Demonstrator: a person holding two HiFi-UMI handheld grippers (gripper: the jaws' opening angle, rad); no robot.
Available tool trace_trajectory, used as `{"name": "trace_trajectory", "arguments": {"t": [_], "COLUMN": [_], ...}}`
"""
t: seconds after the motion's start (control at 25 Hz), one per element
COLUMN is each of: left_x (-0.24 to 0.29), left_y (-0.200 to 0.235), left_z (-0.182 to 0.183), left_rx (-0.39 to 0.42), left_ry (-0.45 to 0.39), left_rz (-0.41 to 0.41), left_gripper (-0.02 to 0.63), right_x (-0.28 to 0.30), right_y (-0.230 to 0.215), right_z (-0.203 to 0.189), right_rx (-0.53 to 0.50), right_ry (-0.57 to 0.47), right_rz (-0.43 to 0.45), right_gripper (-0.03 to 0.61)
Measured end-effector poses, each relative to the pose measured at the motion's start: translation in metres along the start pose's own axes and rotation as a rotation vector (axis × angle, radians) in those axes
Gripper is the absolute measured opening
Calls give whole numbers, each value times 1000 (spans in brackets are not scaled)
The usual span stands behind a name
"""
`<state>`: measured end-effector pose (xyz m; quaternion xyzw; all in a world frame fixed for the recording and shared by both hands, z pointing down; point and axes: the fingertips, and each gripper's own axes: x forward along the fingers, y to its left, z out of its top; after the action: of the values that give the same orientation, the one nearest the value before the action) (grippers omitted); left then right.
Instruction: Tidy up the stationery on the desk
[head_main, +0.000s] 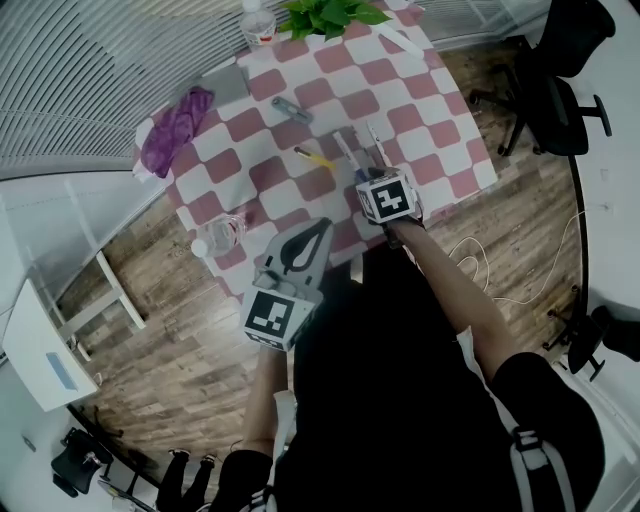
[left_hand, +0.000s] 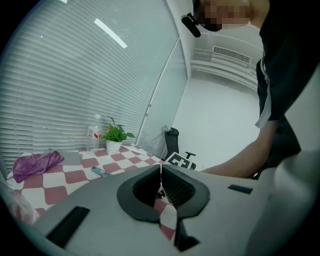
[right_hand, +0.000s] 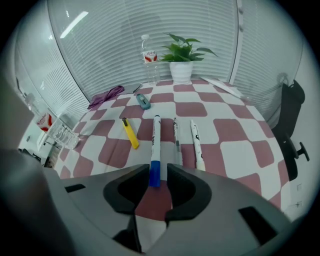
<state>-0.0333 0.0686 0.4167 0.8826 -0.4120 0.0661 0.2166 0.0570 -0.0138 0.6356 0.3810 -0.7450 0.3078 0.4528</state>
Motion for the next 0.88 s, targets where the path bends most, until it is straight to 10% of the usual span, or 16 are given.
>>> {"name": "trace_trajectory", "arguments": {"t": [0.88], "left_x": [-14], "left_y": [12], "left_z": [-2], "left_rx": [-29], "left_ry": [-14], "left_rz": [37], "left_gripper": [32], "right_x": [11], "right_y": [60], "right_z": [43], "right_rx": [-321], "right_ry": [-65], "right_rz": [-10], "right_gripper": [138]}}
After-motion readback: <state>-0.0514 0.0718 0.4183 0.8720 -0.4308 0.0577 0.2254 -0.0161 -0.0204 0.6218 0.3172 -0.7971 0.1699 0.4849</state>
